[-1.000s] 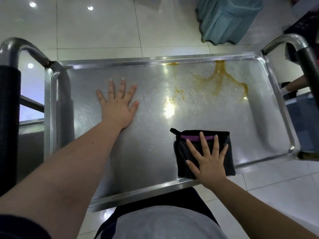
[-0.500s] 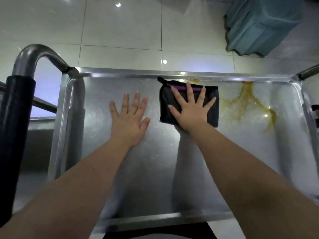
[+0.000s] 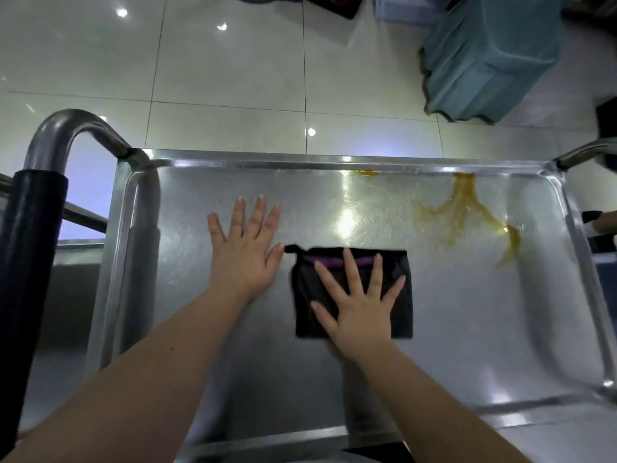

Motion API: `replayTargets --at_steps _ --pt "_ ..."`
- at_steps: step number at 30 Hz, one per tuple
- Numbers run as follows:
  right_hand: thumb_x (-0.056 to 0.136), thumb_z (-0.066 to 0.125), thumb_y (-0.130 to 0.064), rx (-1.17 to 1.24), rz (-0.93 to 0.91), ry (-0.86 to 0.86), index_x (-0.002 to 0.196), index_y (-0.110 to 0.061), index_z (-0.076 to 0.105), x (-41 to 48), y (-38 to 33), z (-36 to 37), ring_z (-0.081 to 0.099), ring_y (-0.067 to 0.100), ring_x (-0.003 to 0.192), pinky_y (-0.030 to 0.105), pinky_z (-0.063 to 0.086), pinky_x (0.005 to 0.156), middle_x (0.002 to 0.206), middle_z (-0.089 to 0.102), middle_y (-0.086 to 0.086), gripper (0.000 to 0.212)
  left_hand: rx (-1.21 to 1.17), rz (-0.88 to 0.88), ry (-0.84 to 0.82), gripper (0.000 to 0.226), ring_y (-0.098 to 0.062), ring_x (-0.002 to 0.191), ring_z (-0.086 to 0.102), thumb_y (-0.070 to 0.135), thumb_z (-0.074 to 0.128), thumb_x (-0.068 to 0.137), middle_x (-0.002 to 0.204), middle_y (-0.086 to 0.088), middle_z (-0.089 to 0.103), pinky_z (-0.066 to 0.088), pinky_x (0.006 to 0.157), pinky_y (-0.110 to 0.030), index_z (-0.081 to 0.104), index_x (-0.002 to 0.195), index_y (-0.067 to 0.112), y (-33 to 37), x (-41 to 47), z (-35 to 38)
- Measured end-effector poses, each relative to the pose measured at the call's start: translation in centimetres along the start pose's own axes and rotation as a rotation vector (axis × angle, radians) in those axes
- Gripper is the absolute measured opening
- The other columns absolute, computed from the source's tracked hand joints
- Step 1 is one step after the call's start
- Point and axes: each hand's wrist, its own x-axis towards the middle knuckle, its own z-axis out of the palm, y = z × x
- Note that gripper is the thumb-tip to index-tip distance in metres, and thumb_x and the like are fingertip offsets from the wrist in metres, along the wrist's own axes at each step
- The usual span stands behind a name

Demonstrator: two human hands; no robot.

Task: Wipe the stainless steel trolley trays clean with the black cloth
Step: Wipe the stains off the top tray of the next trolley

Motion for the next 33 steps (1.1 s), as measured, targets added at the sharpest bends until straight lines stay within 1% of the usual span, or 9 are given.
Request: replayTargets --at_steps 2,4,9,13,19,23,28,30,33 --pt "0.083 0.000 -0.081 -0.001 0.059 0.002 0.143 -0.060 -0.019 5.6 0.2 -1.1 -0.016 0.046 0.145 0.076 -0.012 0.102 0.164 -0.012 -0.006 0.066 0.012 -0.004 -0.009 0.065 -0.027 0.150 -0.012 0.057 0.002 0.095 0.164 0.004 -0.012 -0.011 0.113 -0.064 -0.010 0.155 0.034 0.1 0.3 -0.1" --pt "0.079 -0.002 -0.082 -0.004 0.077 -0.019 0.137 -0.061 -0.028 10.9 0.2 -2.3 -0.023 0.044 0.144 0.075 -0.018 0.100 0.162 -0.020 -0.009 0.066 0.018 -0.006 -0.009 0.065 -0.027 0.150 -0.013 0.057 0.000 0.095 0.164 0.004 -0.013 -0.010 0.113 -0.064 -0.012 0.155 0.034 0.1 0.5 -0.1" --pt "0.079 0.001 -0.082 -0.004 0.063 -0.021 0.144 -0.059 -0.009 15.9 -0.9 -3.6 -0.020 0.042 0.145 0.074 -0.019 0.101 0.163 -0.013 -0.013 0.070 0.017 -0.025 -0.012 0.067 -0.025 0.150 -0.015 0.059 0.000 0.094 0.162 0.004 -0.018 -0.010 0.114 -0.063 -0.015 0.154 0.033 0.2 0.6 -0.4" --pt "0.081 0.005 -0.083 -0.007 0.007 -0.004 0.146 -0.060 -0.001 15.3 3.2 -4.2 -0.015 0.033 0.149 0.071 -0.014 0.108 0.163 -0.005 -0.019 0.069 0.007 -0.048 -0.025 0.068 -0.023 0.149 -0.017 0.062 0.001 0.092 0.163 0.004 -0.019 -0.012 0.114 -0.061 -0.020 0.152 0.036 0.2 0.6 -0.6" --pt "0.077 0.004 -0.085 0.036 0.214 -0.008 0.146 -0.060 0.001 14.2 12.7 -4.8 -0.012 0.032 0.149 0.071 -0.008 0.110 0.163 -0.003 -0.018 0.073 0.022 -0.037 -0.020 0.069 -0.024 0.150 -0.014 0.065 -0.001 0.092 0.164 0.004 -0.014 -0.014 0.114 -0.060 -0.013 0.154 0.037 0.4 0.8 -0.4" --pt "0.077 -0.002 -0.083 0.004 0.199 -0.018 0.145 -0.060 -0.010 14.0 9.8 -4.5 -0.016 0.039 0.147 0.074 -0.009 0.108 0.163 -0.008 -0.015 0.072 0.047 -0.053 -0.022 0.069 -0.024 0.150 -0.015 0.065 -0.002 0.091 0.163 0.003 -0.015 -0.013 0.114 -0.061 -0.014 0.153 0.037 0.3 0.8 -0.3" --pt "0.078 0.002 -0.082 -0.007 0.000 -0.065 0.144 -0.060 -0.013 15.0 1.3 -4.0 -0.022 0.045 0.144 0.073 -0.023 0.099 0.162 -0.015 -0.014 0.070 0.028 -0.058 -0.029 0.069 -0.024 0.151 -0.009 0.063 0.004 0.092 0.164 0.005 -0.010 -0.010 0.115 -0.061 -0.007 0.155 0.038 0.5 0.7 -1.1" --pt "0.079 0.001 -0.083 -0.009 -0.017 -0.069 0.143 -0.061 -0.013 15.3 1.2 -4.1 -0.022 0.042 0.145 0.072 -0.024 0.099 0.162 -0.015 -0.017 0.069 0.016 -0.067 -0.022 0.069 -0.022 0.151 -0.010 0.064 0.004 0.091 0.164 0.007 -0.010 -0.009 0.116 -0.059 -0.009 0.154 0.040 0.5 0.7 -1.1" --pt "0.080 0.003 -0.084 -0.008 0.004 -0.053 0.143 -0.062 -0.009 15.0 5.7 -4.3 -0.017 0.036 0.147 0.073 -0.016 0.104 0.162 -0.010 -0.020 0.068 0.009 -0.073 -0.017 0.068 -0.019 0.151 -0.011 0.065 0.004 0.091 0.164 0.009 -0.010 -0.008 0.117 -0.057 -0.010 0.154 0.041 0.4 0.6 -0.8"
